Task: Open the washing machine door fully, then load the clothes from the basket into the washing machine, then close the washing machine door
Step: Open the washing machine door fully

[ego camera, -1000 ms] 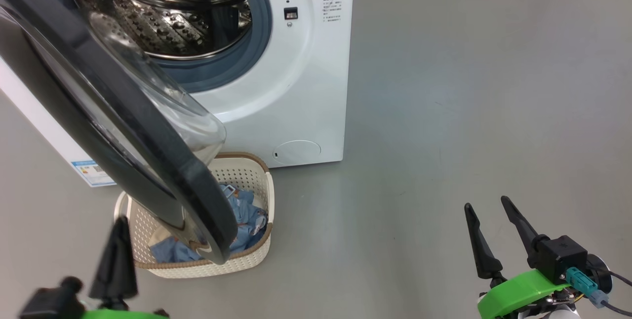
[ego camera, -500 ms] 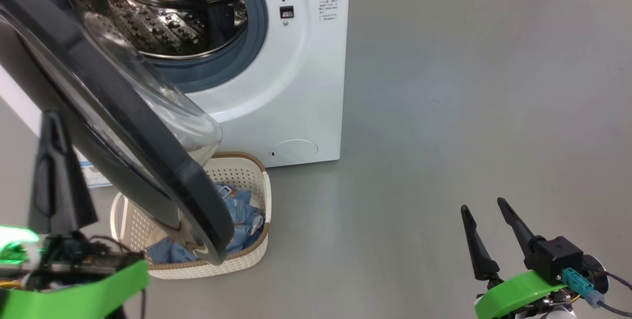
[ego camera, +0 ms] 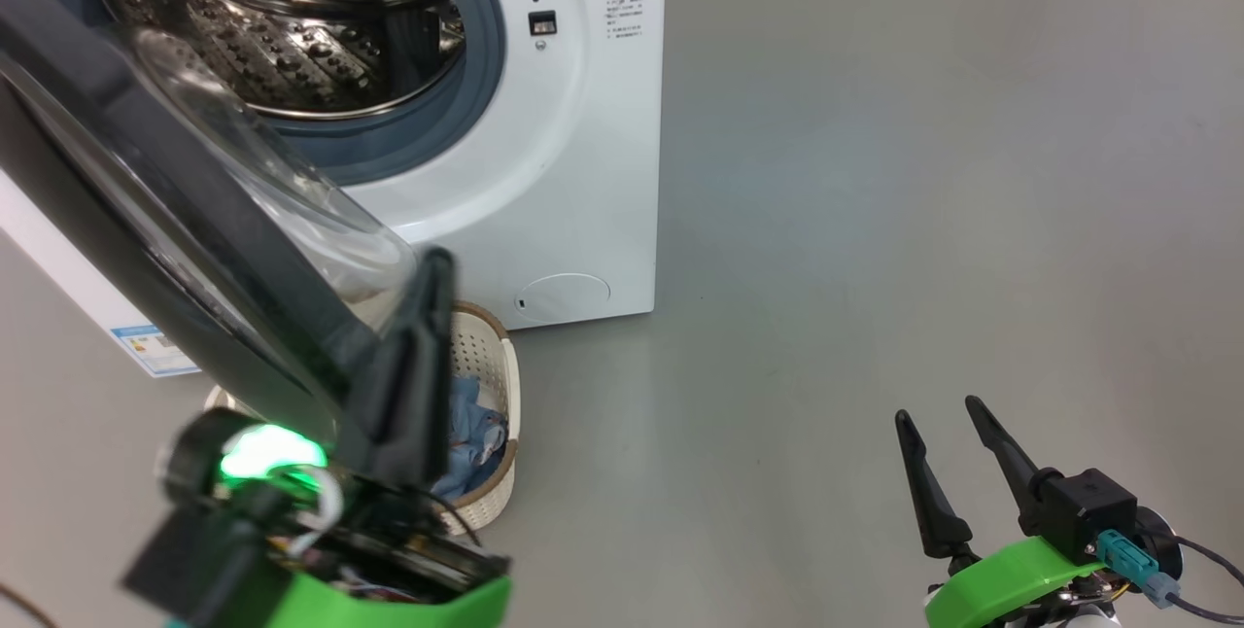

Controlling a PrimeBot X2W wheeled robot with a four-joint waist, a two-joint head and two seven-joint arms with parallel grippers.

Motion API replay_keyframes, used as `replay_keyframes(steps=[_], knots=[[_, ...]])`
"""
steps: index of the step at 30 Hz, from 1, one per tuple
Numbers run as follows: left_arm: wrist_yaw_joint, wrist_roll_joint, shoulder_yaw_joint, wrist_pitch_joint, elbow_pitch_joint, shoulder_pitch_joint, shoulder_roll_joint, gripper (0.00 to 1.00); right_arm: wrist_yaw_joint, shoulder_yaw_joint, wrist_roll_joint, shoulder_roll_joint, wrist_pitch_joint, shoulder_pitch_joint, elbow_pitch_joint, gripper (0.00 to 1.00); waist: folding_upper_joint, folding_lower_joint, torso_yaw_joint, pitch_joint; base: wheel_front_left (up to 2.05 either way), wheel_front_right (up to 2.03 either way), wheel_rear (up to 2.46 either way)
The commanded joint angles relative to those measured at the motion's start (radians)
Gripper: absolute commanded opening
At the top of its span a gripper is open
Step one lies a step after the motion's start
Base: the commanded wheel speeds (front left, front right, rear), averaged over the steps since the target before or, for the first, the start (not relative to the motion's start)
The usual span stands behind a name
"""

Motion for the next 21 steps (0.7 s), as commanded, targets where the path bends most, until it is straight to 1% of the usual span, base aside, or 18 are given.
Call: replay_keyframes(steps=[1, 9, 13, 16, 21], knots=[[-0.004, -0.002, 0.008, -0.005, -0.008, -0.028, 0.010, 0.00, 0.003, 0.024, 0.004, 0.000, -0.012, -0.015, -0.017, 1.00, 0.0000, 0.0000, -0.003, 0.003, 0.00, 0.00, 0.00], [-0.006, -0.019, -0.138, -0.005, 0.110, 0.005, 0.010, 0.00, 0.003, 0.032, 0.010, 0.000, -0.012, -0.022, -0.009, 1.00, 0.0000, 0.0000, -0.012, 0.014, 0.00, 0.00, 0.00], [-0.007, -0.015, -0.203, -0.005, 0.207, 0.025, 0.010, 0.00, 0.003, 0.044, 0.020, 0.000, -0.012, -0.026, 0.000, 1.00, 0.0000, 0.0000, -0.017, 0.021, 0.00, 0.00, 0.00], [-0.007, -0.019, -0.207, -0.005, 0.255, 0.036, 0.010, 0.00, 0.003, 0.047, 0.024, 0.000, -0.012, -0.028, 0.005, 1.00, 0.0000, 0.0000, -0.019, 0.022, 0.00, 0.00, 0.00], [-0.007, -0.020, -0.184, -0.005, 0.328, 0.036, 0.010, 0.00, 0.003, 0.052, 0.027, 0.000, -0.012, -0.026, 0.009, 1.00, 0.0000, 0.0000, -0.021, 0.024, 0.00, 0.00, 0.00]])
